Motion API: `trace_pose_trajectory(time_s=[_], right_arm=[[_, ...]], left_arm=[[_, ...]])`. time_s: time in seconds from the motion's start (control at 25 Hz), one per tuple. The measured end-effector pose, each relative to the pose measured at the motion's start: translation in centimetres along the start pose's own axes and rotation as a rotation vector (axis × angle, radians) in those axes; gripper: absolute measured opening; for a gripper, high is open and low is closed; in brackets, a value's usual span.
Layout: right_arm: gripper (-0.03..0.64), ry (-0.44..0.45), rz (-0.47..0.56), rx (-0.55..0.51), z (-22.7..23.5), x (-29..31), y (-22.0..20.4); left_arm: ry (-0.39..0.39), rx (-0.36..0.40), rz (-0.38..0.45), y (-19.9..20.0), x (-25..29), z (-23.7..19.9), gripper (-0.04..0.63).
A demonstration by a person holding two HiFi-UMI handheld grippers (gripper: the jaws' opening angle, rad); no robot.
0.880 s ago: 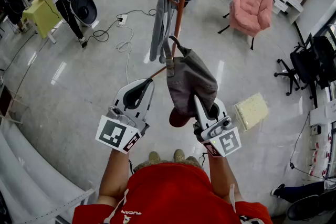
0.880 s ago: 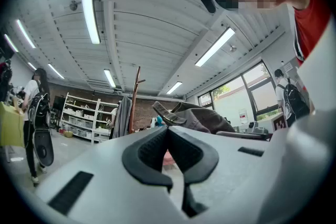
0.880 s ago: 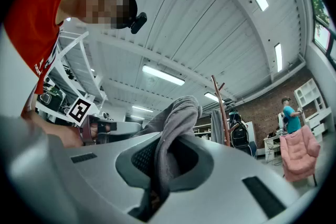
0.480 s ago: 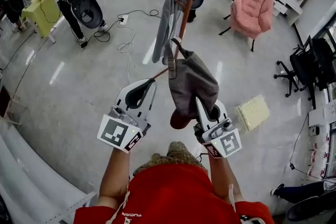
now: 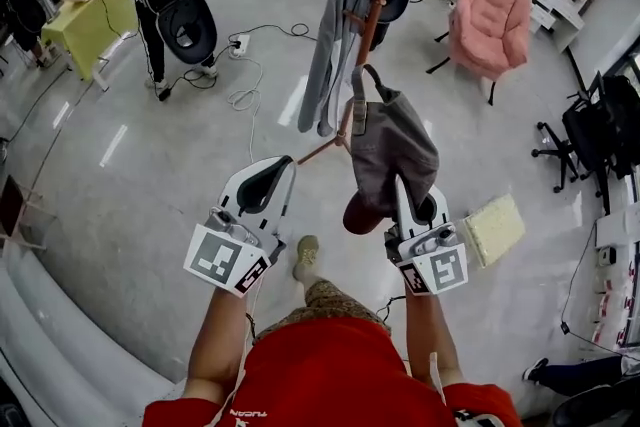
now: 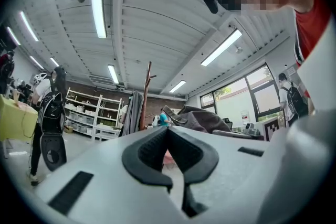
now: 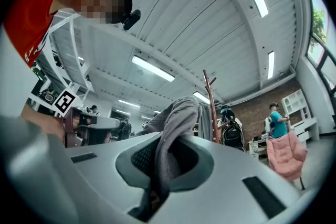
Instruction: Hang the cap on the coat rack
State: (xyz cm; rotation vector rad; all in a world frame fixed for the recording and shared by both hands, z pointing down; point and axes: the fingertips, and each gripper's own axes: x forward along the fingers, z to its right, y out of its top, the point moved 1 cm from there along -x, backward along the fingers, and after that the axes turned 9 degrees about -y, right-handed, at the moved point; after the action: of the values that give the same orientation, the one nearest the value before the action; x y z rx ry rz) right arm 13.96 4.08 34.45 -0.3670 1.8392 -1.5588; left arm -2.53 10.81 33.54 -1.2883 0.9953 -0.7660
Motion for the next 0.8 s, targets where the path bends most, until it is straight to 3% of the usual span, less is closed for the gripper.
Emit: trace_pose_trajectory(time_s=[0.44,0.8], right_arm=[[0.034,-0.161,-0.008,-0.054,7.7,12.0,-5.6],[0.034,-0.235,-0.052,-0.143,13.6,19.5,-9.3]], left_arm=[[-0.081,-0.019,-0.025,-2.0,10.6,-12.1,0.008],[-0.135,-0.047,-0.032,-3.8,18.6,-18.0,0.008]])
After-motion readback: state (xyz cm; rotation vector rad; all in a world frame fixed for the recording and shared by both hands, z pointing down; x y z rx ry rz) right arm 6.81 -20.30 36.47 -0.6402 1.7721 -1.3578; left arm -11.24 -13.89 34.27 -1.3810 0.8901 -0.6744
